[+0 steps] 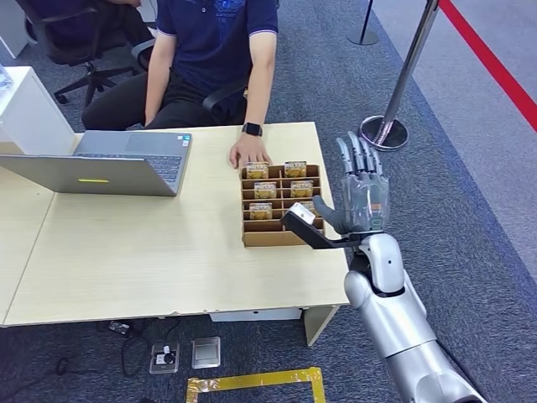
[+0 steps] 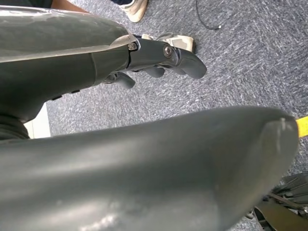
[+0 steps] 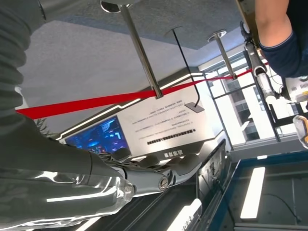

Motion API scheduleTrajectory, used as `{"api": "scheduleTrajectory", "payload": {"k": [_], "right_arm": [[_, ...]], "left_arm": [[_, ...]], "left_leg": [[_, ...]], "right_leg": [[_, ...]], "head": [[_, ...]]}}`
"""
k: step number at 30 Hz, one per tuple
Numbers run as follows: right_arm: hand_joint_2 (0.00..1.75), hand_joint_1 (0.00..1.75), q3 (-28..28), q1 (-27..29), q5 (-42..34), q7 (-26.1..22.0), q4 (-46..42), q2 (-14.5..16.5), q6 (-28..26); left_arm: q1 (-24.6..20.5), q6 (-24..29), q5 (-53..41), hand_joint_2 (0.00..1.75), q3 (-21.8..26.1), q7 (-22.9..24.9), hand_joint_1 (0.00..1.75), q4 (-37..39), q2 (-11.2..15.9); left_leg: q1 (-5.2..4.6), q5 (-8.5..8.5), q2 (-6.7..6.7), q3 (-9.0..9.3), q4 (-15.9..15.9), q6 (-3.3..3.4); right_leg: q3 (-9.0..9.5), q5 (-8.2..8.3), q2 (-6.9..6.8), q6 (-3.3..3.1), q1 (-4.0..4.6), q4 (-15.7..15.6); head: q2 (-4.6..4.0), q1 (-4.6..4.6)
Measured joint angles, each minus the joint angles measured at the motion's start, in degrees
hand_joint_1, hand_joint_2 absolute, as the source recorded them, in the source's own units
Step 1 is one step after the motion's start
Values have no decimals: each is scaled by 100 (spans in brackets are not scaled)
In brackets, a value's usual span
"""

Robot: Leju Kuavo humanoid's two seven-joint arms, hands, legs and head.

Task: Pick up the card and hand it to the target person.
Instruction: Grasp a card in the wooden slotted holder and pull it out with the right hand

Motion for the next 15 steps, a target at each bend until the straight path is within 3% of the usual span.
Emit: {"api": "scheduleTrajectory", "payload": {"k": [4, 6, 7, 10, 11, 15], "right_arm": [[175, 0, 123, -210, 31, 124, 195, 34, 128], [175, 11, 184, -314, 22, 145, 320, 51, 174], [175, 39, 220, -364, 21, 164, 396, 55, 202], [175, 146, 312, -479, 39, 230, 608, 58, 281], [175, 154, 335, -500, 43, 243, 658, 58, 300], [175, 148, 418, -550, 35, 285, 826, 61, 371]], "left_arm": [[-17, -20, 0, 0, 0, -1, 0, 0, 0], [-21, -18, 1, 0, 0, -3, 0, 0, 0], [-22, -11, 1, 0, 0, -3, 0, 0, 0], [-22, 26, 0, 0, 0, -4, 0, 0, 0], [-22, 35, 0, 0, 0, -4, 0, 0, 0], [-21, 55, 2, 0, 0, -3, 0, 0, 0]], "left_leg": [[0, 0, 0, 0, 0, 0], [0, 0, 0, 0, 0, 0], [0, 0, 0, 0, 0, 0], [0, 0, 0, 0, 0, 0], [0, 0, 0, 0, 0, 0], [0, 0, 0, -1, 0, 0]], "right_leg": [[-1, 0, 0, 0, 0, 0], [-1, 0, 0, 0, 0, 0], [-1, 0, 0, 0, 0, 0], [-1, 0, 0, 0, 0, 0], [-1, 0, 0, 0, 0, 0], [-1, 0, 0, 0, 0, 0]], "head": [[0, 2], [0, 1], [0, -1], [0, -3], [0, -3], [0, -1]]}}
